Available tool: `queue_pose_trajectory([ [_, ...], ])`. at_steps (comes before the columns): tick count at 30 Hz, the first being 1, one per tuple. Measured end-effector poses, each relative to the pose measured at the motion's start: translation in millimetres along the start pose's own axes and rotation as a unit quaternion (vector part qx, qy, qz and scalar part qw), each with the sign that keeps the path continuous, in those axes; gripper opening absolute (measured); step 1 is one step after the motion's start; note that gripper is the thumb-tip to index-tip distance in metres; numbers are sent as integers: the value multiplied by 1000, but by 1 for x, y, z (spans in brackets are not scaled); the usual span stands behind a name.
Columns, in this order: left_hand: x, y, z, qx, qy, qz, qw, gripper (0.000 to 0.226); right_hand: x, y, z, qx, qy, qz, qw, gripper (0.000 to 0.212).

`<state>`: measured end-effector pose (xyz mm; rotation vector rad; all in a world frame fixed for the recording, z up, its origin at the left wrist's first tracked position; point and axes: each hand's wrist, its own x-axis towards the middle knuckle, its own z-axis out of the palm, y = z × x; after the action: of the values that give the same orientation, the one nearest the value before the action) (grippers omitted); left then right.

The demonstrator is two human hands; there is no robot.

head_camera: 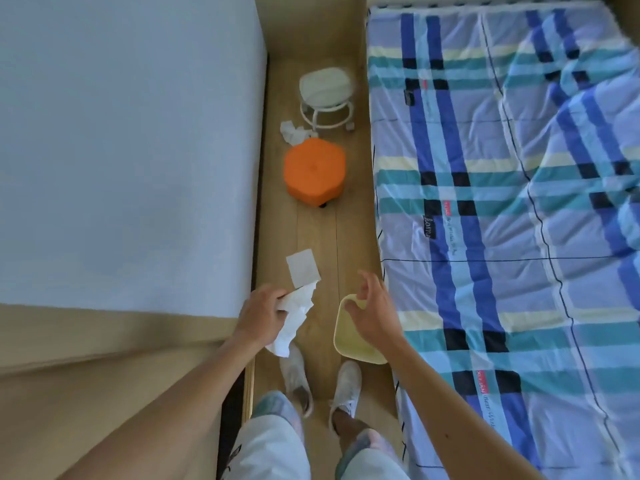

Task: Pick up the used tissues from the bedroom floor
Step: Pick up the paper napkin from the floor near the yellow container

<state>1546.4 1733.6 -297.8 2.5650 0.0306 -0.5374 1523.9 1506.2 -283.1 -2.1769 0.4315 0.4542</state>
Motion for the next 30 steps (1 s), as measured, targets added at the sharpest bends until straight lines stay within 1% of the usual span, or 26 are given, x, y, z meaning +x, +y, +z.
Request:
queue_pose_trajectory([
  [5, 119, -46, 69, 4, -59, -14, 998, 9, 119, 31, 59, -10, -16, 31, 999, 58],
  [7, 167, -70, 106, -5, -84, -28, 996, 10, 167, 52, 84, -14, -17, 41, 999, 57],
  [9, 216, -101, 151, 13, -107, -17, 994, 5, 219, 79, 112, -26, -23, 40, 999, 56],
  [11, 263, -134, 200, 38, -127, 8, 991, 11, 270, 109, 144, -48, -31, 25, 998, 55],
  [13, 302, -165, 244, 54, -148, 18, 987, 10, 317, 137, 174, -66, -30, 15, 997, 54],
  [15, 336, -197, 288, 70, -168, 21, 983, 15, 359, 161, 203, -75, -33, 13, 997, 54],
  [17, 365, -222, 330, 83, -185, 9, 979, 25, 396, 186, 232, -85, -44, 9, 995, 55],
  [20, 396, -253, 382, 125, -217, -5, 968, 40, 435, 221, 270, -88, -62, 6, 994, 55],
  [23, 415, -276, 417, 169, -246, -17, 954, 51, 455, 252, 296, -93, -65, 2, 994, 54],
  [27, 432, -296, 444, 169, -261, -33, 950, 55, 470, 281, 316, -105, -81, 2, 991, 52],
  [29, 440, -305, 451, 154, -264, -29, 952, 51, 477, 288, 322, -102, -87, 3, 991, 52],
  [30, 442, -308, 454, 156, -266, -11, 951, 49, 480, 291, 325, -97, -88, 5, 991, 52],
])
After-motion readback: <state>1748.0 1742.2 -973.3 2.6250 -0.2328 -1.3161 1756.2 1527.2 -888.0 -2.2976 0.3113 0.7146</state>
